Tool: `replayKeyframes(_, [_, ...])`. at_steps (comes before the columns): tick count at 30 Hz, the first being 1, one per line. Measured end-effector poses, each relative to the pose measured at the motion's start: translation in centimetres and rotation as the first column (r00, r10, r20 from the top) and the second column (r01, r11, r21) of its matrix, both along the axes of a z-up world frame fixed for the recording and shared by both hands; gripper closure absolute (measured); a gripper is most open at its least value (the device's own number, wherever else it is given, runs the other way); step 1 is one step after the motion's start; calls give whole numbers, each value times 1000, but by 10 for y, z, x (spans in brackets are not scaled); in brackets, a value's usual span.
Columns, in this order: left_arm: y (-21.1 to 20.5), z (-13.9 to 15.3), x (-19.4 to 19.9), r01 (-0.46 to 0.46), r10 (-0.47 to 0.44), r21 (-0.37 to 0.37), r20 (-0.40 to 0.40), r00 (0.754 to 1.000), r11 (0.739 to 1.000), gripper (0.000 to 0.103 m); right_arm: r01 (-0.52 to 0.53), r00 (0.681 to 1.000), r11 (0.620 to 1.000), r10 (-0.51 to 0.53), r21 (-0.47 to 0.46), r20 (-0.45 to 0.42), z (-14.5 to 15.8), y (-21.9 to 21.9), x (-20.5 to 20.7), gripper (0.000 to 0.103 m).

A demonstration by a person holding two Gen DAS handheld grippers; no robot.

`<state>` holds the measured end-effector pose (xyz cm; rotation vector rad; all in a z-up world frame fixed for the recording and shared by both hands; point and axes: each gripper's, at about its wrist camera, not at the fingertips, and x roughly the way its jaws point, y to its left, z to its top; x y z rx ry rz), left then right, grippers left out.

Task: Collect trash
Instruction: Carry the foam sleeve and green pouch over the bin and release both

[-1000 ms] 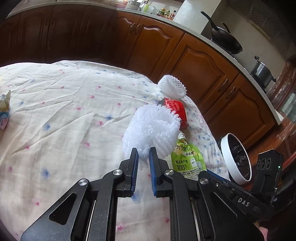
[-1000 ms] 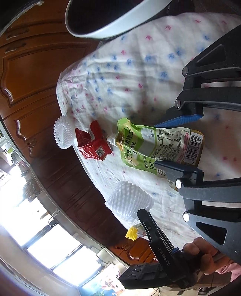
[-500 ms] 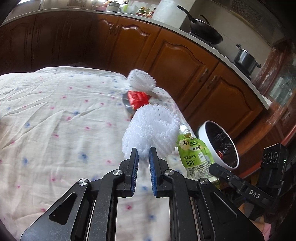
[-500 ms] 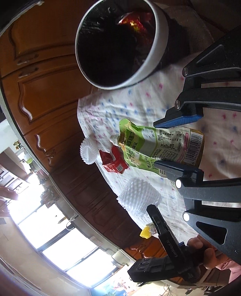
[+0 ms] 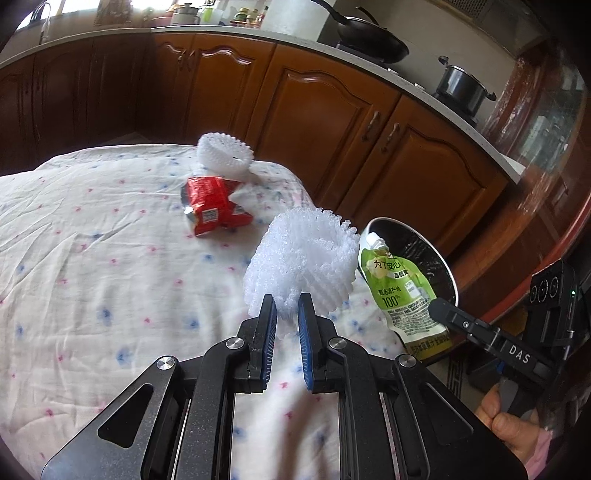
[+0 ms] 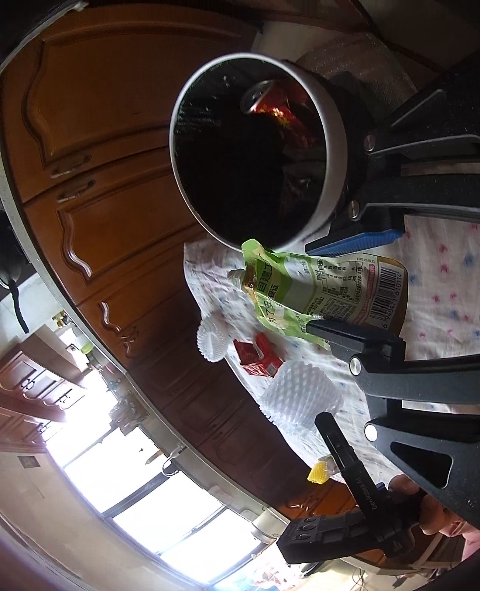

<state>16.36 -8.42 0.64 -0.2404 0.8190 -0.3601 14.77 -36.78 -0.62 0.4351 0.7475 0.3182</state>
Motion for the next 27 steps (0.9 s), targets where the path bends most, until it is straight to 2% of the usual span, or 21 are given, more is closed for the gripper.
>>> replayKeyframes(3, [-11,2,1,18,-18,5,1,1000,1000,92,20,1000,1000,-20,2,6,2,-12,-1,69])
replayKeyframes(4, [-15,2,2,25,-25,6,1,1000,1000,92,25,1000,1000,-25,1,7,2,-15,-1,78])
replayKeyframes(5, [-19,3,3,30,-30,8,2,1000,1000,92,27,1000,1000,-27,3,8,2,-18,-1,99])
replayKeyframes(8, [-29,6,4,47,-47,11,6,999,999,92,47,999,999,-47,-11,-10,0,-28,3,101])
replayKeyframes(15, [-51,6,7,82,-82,14,5,997,997,92,11,999,1000,-11,4,-42,-18,-24,6,102])
replayKeyframes(27, [-60,8,12,95,-95,22,1,995,995,92,46,999,999,-46,5,27,8,-45,1,102])
